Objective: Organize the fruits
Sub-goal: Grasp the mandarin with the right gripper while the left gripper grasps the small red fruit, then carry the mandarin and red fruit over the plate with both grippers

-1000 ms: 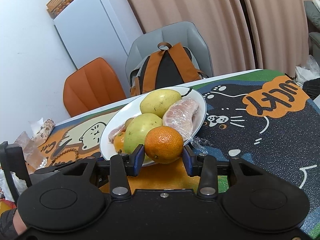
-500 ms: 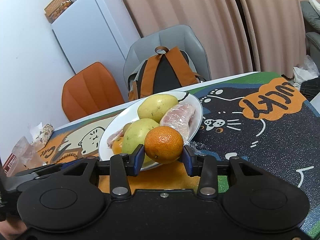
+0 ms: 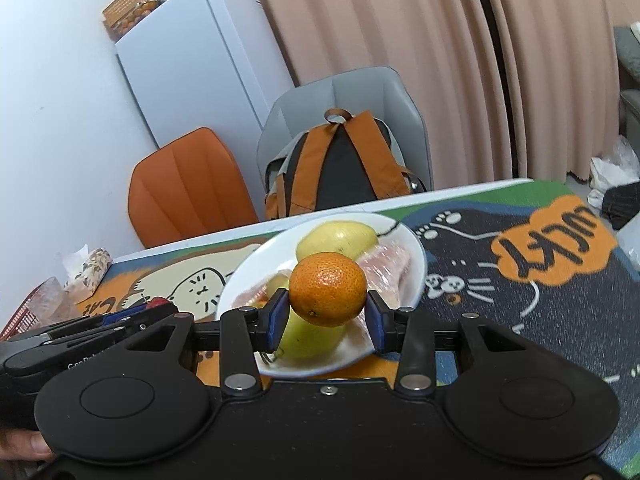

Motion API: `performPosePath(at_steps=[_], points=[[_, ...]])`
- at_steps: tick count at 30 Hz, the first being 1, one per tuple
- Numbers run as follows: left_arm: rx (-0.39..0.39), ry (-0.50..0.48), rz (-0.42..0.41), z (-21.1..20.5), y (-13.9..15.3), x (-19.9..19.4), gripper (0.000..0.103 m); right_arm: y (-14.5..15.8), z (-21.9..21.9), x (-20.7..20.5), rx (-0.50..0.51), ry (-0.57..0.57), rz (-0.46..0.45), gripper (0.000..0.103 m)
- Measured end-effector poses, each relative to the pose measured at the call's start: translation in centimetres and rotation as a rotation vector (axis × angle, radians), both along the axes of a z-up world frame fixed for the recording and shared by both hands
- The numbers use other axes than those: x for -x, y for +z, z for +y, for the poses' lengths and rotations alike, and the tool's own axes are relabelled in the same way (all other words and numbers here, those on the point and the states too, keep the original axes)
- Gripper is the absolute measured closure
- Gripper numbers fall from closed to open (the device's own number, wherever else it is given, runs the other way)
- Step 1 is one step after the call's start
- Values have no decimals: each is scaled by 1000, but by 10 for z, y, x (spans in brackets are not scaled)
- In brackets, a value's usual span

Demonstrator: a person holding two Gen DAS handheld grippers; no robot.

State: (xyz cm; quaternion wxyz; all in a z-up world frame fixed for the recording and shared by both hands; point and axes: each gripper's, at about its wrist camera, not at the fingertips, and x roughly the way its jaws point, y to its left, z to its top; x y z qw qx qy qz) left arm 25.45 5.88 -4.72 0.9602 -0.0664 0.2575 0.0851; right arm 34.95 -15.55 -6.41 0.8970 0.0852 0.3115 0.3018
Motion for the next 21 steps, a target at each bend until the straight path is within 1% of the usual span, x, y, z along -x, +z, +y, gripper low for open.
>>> performPosePath(at_steps=[9, 16, 21], points=[[20, -20, -23, 8, 12, -15, 81, 13, 19, -8, 23, 26, -27, 64], [37, -21, -47, 17, 20, -27, 81, 22, 36, -25, 49, 42, -44, 64], [53, -14, -50, 26, 21, -33, 81, 27, 51, -36, 68, 62, -55, 64]])
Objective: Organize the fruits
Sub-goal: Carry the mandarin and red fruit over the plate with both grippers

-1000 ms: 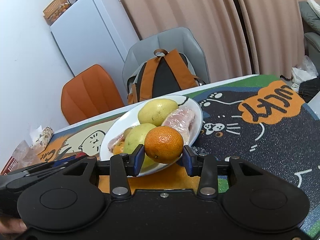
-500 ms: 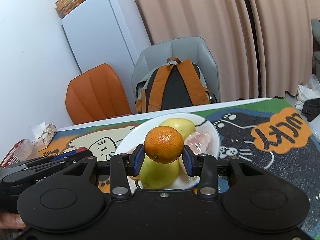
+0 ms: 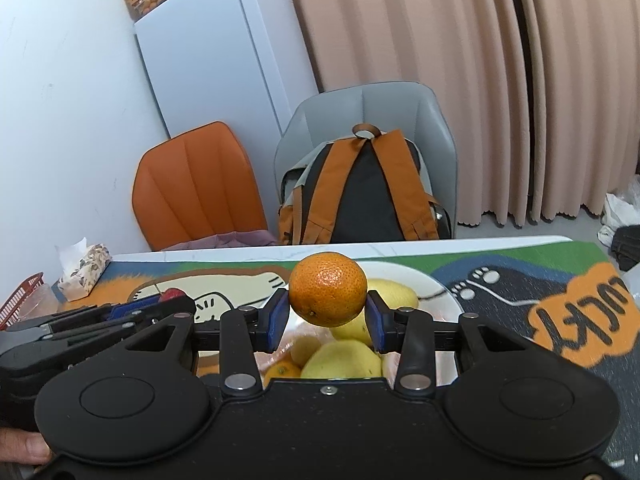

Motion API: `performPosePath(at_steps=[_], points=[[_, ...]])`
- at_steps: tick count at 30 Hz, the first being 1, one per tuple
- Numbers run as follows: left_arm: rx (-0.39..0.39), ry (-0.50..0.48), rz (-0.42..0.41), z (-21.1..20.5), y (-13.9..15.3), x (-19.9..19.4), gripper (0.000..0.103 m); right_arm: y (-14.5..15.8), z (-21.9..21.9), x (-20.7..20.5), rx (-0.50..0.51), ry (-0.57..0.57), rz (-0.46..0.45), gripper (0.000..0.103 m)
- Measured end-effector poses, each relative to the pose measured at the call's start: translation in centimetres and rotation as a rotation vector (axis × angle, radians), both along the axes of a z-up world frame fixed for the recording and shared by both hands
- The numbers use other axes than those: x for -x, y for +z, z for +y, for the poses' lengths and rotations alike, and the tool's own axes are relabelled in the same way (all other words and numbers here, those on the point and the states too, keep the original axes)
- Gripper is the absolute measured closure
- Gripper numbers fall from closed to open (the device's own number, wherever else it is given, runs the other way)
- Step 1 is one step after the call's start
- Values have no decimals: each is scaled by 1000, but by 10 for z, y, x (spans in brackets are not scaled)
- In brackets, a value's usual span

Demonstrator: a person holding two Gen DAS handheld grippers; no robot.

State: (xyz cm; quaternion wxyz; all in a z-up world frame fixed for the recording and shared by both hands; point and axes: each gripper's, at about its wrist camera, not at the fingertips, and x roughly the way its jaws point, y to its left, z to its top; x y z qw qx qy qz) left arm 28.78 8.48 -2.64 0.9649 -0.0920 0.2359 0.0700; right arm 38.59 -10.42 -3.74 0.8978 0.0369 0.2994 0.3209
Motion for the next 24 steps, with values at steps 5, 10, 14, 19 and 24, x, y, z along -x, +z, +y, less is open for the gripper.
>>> performPosePath(at_steps=[5, 10, 14, 19, 24], points=[[12, 3, 4, 9, -4, -6, 81, -3, 18, -11, 24, 21, 4, 64], [22, 13, 6, 21, -6, -9, 81, -9, 39, -23, 56, 40, 19, 64], [30, 21, 12, 29, -10, -11, 81, -18, 56, -31, 80, 58, 29, 64], [41, 28, 23, 39, -17, -14, 81, -31, 68, -39, 102, 61, 49, 64], [48, 34, 35, 45, -22, -17, 81, -38, 74, -43, 96, 66, 51, 59]])
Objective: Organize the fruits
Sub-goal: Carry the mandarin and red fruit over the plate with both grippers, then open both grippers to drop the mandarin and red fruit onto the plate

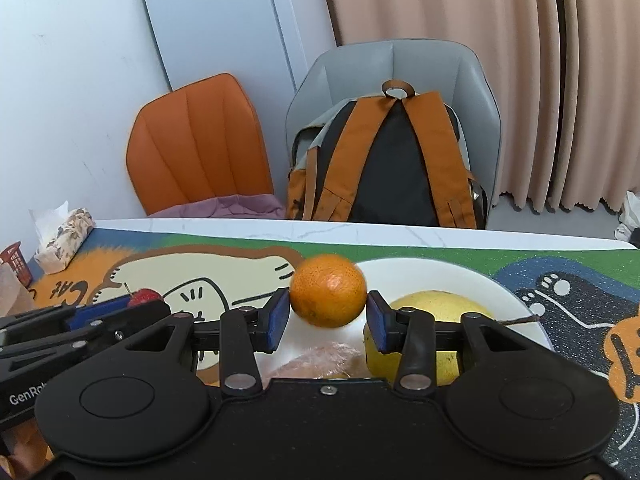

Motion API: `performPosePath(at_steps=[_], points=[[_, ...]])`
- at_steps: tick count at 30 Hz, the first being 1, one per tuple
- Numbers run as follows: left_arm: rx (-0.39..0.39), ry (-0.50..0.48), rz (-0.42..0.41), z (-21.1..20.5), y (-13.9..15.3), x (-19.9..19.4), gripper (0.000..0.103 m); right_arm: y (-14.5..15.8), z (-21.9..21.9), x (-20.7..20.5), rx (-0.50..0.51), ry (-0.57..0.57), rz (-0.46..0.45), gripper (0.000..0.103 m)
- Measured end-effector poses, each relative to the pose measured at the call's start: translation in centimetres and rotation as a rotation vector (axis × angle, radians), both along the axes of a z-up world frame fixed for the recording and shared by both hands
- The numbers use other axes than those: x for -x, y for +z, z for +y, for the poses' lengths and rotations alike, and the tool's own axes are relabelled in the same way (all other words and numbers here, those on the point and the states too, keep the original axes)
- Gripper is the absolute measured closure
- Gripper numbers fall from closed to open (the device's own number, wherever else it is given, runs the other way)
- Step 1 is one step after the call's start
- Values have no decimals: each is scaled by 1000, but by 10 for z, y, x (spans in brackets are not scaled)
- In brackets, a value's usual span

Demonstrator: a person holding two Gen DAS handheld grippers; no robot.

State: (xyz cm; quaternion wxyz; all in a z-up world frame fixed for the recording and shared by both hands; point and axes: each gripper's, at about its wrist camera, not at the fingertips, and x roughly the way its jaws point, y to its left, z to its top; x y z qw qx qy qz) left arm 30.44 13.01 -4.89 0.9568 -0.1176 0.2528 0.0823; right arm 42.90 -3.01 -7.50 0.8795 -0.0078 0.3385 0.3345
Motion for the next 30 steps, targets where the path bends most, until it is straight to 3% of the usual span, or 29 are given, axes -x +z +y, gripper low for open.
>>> performPosePath(at_steps=[15, 20, 30], points=[[-7, -46, -3, -22, 3, -12, 81, 16, -60, 21, -66, -62, -13, 59], [-19, -58, -1, -33, 6, -21, 81, 22, -79, 24, -90, -67, -20, 53], [-5, -73, 17, -46, 8, -43, 78, 17, -113, 26, -102, -109, 3, 52]])
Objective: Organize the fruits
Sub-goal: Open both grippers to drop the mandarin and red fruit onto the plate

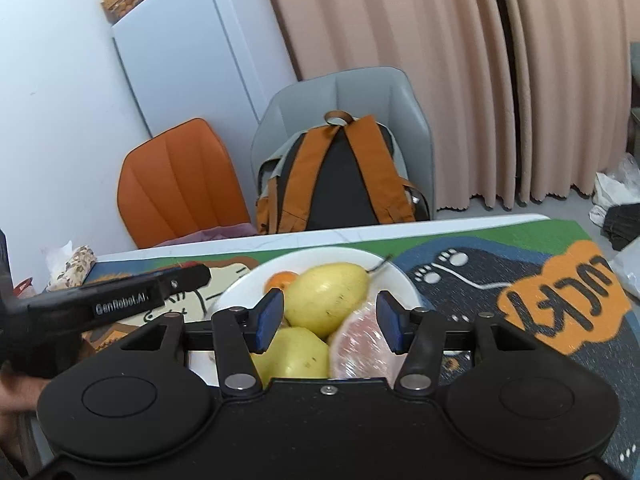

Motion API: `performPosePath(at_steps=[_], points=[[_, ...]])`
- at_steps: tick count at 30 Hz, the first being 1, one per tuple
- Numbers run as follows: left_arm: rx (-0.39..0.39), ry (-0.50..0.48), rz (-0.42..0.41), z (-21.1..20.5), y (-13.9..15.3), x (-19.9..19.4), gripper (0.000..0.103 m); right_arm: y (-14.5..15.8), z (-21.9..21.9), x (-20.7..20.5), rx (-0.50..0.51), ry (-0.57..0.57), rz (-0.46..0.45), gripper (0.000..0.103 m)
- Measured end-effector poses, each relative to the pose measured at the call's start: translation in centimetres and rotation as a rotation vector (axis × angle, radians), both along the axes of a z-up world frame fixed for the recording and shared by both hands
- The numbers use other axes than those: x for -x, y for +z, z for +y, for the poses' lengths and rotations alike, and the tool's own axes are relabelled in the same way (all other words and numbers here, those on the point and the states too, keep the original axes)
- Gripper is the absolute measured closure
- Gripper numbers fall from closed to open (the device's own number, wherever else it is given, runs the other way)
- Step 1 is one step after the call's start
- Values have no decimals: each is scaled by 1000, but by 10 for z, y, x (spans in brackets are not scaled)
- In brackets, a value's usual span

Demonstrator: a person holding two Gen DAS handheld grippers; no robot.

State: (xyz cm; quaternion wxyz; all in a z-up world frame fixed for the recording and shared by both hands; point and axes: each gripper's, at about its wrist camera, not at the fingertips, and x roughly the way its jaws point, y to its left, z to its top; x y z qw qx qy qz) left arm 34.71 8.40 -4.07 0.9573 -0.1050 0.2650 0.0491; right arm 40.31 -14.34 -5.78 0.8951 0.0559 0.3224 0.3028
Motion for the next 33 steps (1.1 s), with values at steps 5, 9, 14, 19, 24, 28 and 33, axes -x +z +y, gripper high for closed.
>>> performPosePath(at_steps=[5, 9, 14, 19, 24, 28, 33], points=[[4, 27, 7, 0, -1, 3, 74, -9, -10, 4, -28, -11, 30, 52], [8, 44, 16, 1, -1, 12, 73, -10, -12, 10, -36, -6, 34, 52], [17, 59, 32, 2, 0, 28, 66, -8, -15, 19, -49, -5, 36, 52], [21, 70, 32, 1, 2, 47, 58, -5, -17, 28, -56, 0, 36, 52], [27, 75, 29, -3, 8, 63, 52, 2, -20, 40, -62, 2, 27, 51], [34, 70, 18, -8, 16, 76, 39, 8, -23, 50, -65, 2, 17, 47], [35, 57, 0, -15, 25, 93, 23, 15, -27, 62, -76, 6, 8, 39]])
